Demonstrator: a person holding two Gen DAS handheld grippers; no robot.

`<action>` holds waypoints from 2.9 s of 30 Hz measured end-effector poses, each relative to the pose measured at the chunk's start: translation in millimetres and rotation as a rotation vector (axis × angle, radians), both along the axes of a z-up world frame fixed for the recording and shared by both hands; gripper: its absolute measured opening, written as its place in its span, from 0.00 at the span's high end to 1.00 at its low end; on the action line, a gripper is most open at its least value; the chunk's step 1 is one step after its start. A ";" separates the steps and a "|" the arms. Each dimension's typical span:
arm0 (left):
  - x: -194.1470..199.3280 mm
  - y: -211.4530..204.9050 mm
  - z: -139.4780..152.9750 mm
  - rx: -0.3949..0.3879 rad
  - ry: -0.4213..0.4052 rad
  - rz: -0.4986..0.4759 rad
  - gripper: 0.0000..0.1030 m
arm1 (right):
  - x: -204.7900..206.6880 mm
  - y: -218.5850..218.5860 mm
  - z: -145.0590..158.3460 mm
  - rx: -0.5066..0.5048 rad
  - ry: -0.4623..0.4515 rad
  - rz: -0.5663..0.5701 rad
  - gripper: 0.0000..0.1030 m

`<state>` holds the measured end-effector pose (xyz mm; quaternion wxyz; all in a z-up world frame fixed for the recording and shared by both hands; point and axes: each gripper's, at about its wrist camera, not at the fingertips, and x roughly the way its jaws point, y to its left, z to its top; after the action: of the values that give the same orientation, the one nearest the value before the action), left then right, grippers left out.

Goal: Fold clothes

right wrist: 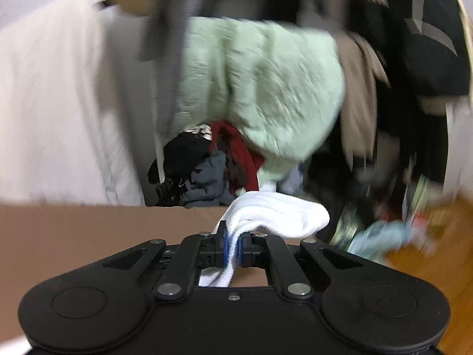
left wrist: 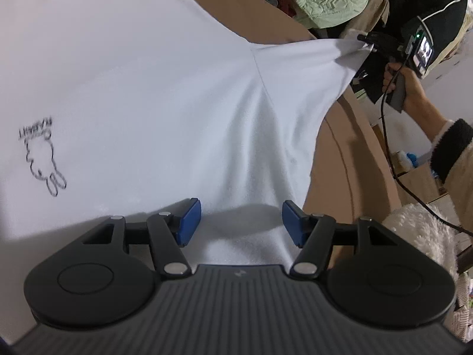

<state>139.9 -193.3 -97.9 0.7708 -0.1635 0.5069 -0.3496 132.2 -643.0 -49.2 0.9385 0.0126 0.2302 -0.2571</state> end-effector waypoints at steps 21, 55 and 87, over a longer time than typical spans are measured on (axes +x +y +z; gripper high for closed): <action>-22.8 152.4 85.6 -0.041 -0.133 0.329 0.41 | -80.1 373.8 57.6 0.273 -0.043 0.734 0.93; -12.9 193.9 22.9 0.185 -0.186 0.506 0.42 | -113.8 251.5 -13.6 0.232 0.470 0.575 0.52; -84.3 263.3 55.9 0.256 -0.105 0.805 0.96 | -95.0 248.8 -55.7 0.332 0.668 0.697 0.50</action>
<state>55.5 70.0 -42.1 0.8846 -0.2334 0.4020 0.0369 37.2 -394.2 -104.9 0.8291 0.0011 0.5458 0.1214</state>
